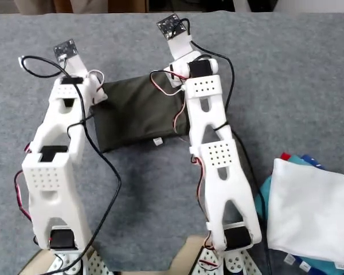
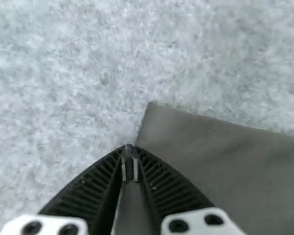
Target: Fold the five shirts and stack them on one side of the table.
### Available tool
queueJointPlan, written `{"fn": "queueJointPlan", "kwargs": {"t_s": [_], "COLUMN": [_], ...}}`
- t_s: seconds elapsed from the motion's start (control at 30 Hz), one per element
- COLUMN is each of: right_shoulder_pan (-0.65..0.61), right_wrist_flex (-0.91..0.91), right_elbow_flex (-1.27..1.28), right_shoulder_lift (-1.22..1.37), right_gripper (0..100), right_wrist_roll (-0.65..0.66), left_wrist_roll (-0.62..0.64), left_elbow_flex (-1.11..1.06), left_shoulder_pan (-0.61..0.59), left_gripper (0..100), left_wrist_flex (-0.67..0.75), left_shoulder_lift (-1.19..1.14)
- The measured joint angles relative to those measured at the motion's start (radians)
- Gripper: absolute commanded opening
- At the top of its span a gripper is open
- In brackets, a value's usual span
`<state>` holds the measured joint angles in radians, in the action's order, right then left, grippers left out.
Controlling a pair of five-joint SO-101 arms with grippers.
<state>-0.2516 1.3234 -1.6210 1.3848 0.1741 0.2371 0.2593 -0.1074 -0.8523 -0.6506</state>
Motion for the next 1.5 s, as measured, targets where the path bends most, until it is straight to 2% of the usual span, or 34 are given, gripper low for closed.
{"fn": "queueJointPlan", "kwargs": {"t_s": [0.1,0.23,0.63,0.77,0.9,1.13,1.3,1.5], "right_shoulder_pan": [0.0,0.0,0.005,0.008,0.008,0.087,0.115,0.117], "right_wrist_flex": [0.0,0.0,0.126,0.244,0.387,0.448,0.448,0.448], "right_elbow_flex": [0.0,0.0,0.0,0.0,0.0,0.026,0.256,0.79], "right_shoulder_lift": [0.0,0.0,-0.135,-0.222,-0.334,-0.525,-0.704,-1.03], "right_gripper": [0.5,0.5,0.5,0.5,0.5,0.5,0.5,0.5], "right_wrist_roll": [0.0,0.0,0.012,0.094,0.115,0.017,0.008,0.008], "left_wrist_roll": [0.0,0.0,0.0,0.0,0.0,0.0,0.0,0.0], "left_elbow_flex": [0.117,0.157,0.163,0.163,0.163,0.163,0.163,0.163], "left_shoulder_pan": [-0.002,-0.002,-0.002,-0.002,-0.002,-0.002,-0.002,-0.002], "left_gripper": [2,2,2,2,2,2,2,2], "left_wrist_flex": [-0.11,-0.144,-0.149,-0.149,-0.149,-0.149,-0.149,-0.149], "left_shoulder_lift": [-0.049,-0.066,-0.066,-0.066,-0.066,-0.066,-0.066,-0.066]}}
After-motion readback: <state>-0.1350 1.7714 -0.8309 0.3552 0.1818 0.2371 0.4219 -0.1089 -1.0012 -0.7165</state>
